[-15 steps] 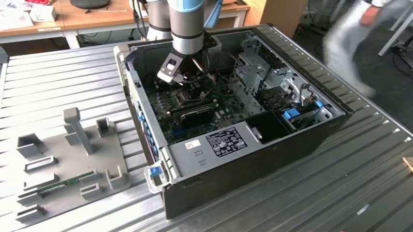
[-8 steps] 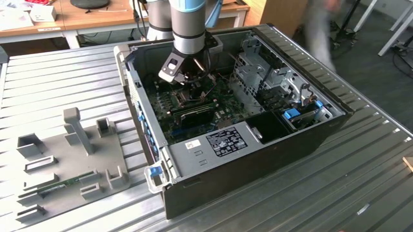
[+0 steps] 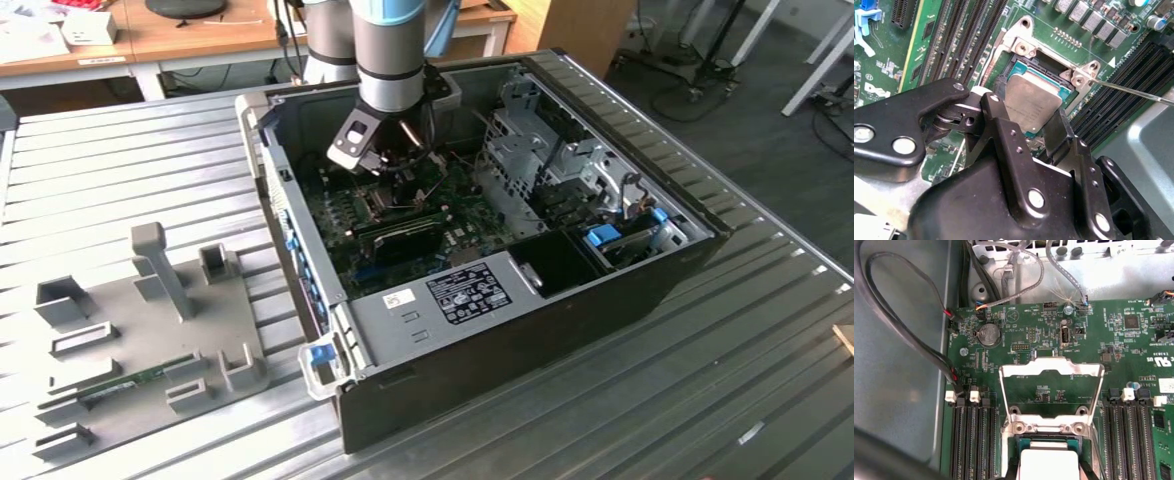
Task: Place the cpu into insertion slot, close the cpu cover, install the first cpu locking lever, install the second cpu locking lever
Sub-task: 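Place the cpu into insertion slot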
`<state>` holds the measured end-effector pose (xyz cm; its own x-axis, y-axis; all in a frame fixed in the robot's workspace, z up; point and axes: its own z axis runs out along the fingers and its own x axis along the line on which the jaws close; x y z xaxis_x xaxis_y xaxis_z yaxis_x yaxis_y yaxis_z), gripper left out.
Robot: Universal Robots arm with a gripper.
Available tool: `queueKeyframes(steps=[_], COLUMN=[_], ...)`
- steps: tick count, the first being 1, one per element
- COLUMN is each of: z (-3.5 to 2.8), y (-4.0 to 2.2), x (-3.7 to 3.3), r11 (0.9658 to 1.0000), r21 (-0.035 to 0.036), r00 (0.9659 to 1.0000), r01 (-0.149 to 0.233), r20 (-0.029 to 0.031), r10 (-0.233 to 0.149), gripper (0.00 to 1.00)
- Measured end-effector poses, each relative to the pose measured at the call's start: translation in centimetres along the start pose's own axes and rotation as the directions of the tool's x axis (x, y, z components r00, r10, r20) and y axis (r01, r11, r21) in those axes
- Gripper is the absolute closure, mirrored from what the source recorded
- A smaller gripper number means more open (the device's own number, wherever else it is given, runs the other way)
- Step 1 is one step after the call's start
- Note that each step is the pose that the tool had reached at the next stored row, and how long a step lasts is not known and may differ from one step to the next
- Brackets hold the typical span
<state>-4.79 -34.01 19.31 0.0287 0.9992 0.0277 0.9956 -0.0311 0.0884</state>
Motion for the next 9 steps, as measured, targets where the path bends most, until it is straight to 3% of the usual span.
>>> queueKeyframes(steps=[9], z=[0.18], y=[-0.03], x=[-0.02], r11=[1.0], r21=[0.0004], r00=[1.0], r01=[0.0], r20=[0.0007], r10=[0.0], gripper=[0.46])
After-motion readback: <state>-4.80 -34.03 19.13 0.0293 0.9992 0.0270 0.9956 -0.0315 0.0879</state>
